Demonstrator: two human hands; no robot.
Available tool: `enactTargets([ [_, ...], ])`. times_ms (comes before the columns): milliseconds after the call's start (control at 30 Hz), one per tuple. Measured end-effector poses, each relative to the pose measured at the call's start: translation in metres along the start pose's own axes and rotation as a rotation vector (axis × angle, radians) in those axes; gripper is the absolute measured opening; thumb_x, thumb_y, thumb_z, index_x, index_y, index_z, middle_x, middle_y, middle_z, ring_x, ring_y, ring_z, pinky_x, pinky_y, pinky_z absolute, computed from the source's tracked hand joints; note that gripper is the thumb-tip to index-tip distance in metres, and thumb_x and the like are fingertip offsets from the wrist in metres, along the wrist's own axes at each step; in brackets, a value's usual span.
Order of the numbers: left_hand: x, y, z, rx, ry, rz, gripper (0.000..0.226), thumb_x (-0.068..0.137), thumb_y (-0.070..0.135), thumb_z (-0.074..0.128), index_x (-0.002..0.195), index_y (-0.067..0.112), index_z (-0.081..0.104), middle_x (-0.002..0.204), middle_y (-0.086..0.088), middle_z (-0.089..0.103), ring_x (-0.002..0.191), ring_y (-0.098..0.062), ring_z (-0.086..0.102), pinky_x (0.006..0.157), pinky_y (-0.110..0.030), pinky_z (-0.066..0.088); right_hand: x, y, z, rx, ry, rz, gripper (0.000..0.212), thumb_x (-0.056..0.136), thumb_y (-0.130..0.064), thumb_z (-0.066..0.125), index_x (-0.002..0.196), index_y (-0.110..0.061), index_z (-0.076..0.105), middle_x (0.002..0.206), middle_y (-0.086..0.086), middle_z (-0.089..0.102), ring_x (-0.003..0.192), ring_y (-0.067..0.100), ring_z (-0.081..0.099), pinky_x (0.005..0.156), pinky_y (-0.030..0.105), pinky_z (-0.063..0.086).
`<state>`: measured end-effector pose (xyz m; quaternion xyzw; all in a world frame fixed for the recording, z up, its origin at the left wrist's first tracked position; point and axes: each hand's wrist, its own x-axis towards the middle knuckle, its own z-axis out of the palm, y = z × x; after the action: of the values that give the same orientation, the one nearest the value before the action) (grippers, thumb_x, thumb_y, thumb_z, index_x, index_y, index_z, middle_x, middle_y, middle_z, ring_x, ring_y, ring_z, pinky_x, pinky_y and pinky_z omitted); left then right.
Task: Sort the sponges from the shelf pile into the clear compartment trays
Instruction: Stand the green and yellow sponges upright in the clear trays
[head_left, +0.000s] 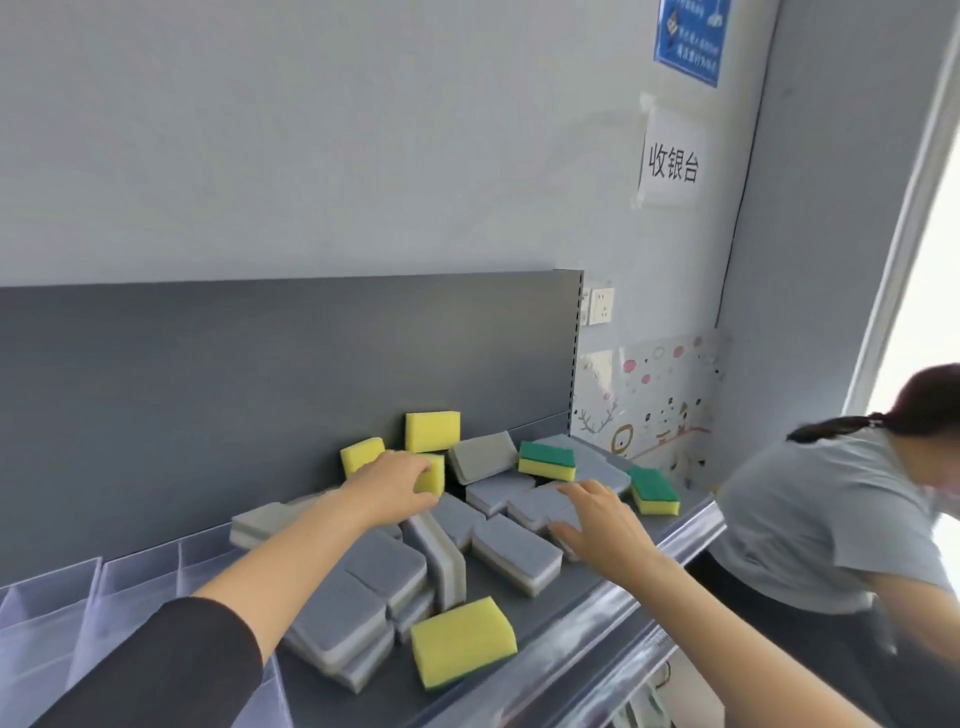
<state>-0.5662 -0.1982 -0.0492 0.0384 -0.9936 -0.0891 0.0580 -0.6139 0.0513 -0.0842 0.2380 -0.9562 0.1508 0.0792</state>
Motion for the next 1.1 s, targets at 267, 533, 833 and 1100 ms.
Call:
enactTargets([
  [267, 0.068, -0.005, 0.006, -0.025, 0.029, 0.016, 0.050, 0.089, 0.030, 0.052, 0.135, 0.013, 0.045, 0.142, -0.005, 0.045, 0.132, -0.022, 0.040, 0.104, -0.037, 0.039, 0.046, 0.030, 0.004, -0.013, 0.031, 0.082, 0.050, 0.093, -0.037, 0.048, 0.137, -0.015, 0.038, 0.136, 0.005, 0.046, 0.124, 0.022, 0.044, 0.099, 0.032, 0.043],
  [533, 0.114, 0.004, 0.019, -0.004, 0.031, 0.079, 0.047, 0.093, 0.031, 0.050, 0.135, 0.012, 0.044, 0.142, -0.004, 0.045, 0.132, -0.020, 0.038, 0.103, -0.034, 0.039, 0.083, 0.053, 0.016, 0.021, 0.013, 0.114, 0.048, 0.093, -0.036, 0.048, 0.135, -0.013, 0.040, 0.134, 0.007, 0.048, 0.123, 0.023, 0.045, 0.099, 0.035, 0.043],
  [833, 0.149, 0.003, 0.022, 0.059, 0.122, 0.007, 0.048, 0.092, 0.027, 0.049, 0.137, 0.015, 0.041, 0.140, -0.004, 0.044, 0.132, -0.022, 0.034, 0.103, -0.035, 0.035, 0.139, 0.090, 0.024, 0.030, -0.064, 0.106, 0.050, 0.094, -0.036, 0.047, 0.137, -0.013, 0.039, 0.137, 0.010, 0.046, 0.125, 0.026, 0.044, 0.101, 0.040, 0.041],
  [1100, 0.165, -0.008, 0.031, 0.213, 0.151, -0.095, 0.045, 0.092, 0.029, 0.050, 0.133, 0.014, 0.043, 0.137, -0.003, 0.046, 0.128, -0.022, 0.039, 0.103, -0.034, 0.036, 0.188, 0.102, 0.044, 0.036, -0.175, 0.055, 0.052, 0.094, -0.040, 0.044, 0.136, -0.010, 0.037, 0.137, 0.011, 0.045, 0.123, 0.028, 0.045, 0.099, 0.038, 0.042],
])
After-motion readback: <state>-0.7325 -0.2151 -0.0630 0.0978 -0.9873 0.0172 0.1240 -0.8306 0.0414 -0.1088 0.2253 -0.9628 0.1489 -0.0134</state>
